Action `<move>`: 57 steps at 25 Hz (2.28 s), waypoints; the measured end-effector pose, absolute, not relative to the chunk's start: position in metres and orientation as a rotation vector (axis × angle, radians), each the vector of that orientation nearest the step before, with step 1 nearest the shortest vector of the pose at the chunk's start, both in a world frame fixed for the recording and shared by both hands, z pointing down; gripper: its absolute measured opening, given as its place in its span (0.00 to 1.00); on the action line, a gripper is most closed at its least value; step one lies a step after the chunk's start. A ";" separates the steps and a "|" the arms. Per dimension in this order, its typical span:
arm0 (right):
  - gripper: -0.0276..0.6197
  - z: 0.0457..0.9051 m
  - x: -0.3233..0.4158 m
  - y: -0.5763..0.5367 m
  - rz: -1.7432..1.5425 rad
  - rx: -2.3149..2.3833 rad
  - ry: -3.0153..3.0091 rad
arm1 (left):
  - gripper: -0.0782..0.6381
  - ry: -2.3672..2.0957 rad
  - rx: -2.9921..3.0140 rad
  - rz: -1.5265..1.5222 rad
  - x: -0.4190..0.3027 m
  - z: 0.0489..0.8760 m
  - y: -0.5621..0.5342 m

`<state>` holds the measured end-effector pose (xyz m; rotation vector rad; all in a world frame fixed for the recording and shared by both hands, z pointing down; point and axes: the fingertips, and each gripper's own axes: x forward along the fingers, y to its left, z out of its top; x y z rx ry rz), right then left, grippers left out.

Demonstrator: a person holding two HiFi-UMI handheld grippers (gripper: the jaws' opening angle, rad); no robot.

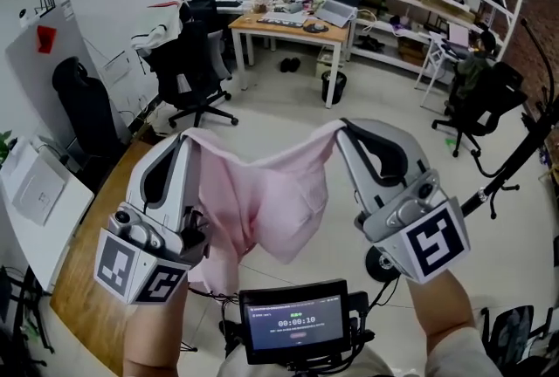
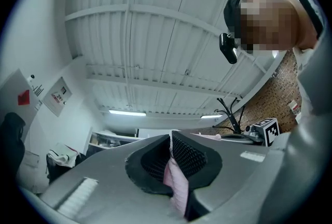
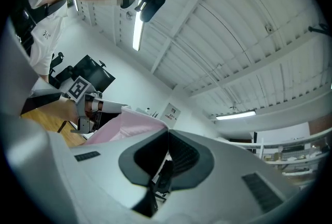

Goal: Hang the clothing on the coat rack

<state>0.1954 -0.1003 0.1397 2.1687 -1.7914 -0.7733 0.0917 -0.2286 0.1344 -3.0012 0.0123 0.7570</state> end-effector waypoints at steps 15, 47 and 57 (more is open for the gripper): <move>0.05 0.132 0.241 -0.038 -0.719 2.338 -1.502 | 0.12 -0.438 -3.049 0.775 0.170 0.129 -0.176; 0.05 0.088 0.287 0.143 -0.710 2.568 -0.612 | 0.12 -1.443 -2.854 0.742 0.302 0.112 -0.014; 0.05 0.029 0.292 0.232 -0.811 2.454 -0.473 | 0.12 -1.547 -2.716 0.867 0.321 0.053 0.080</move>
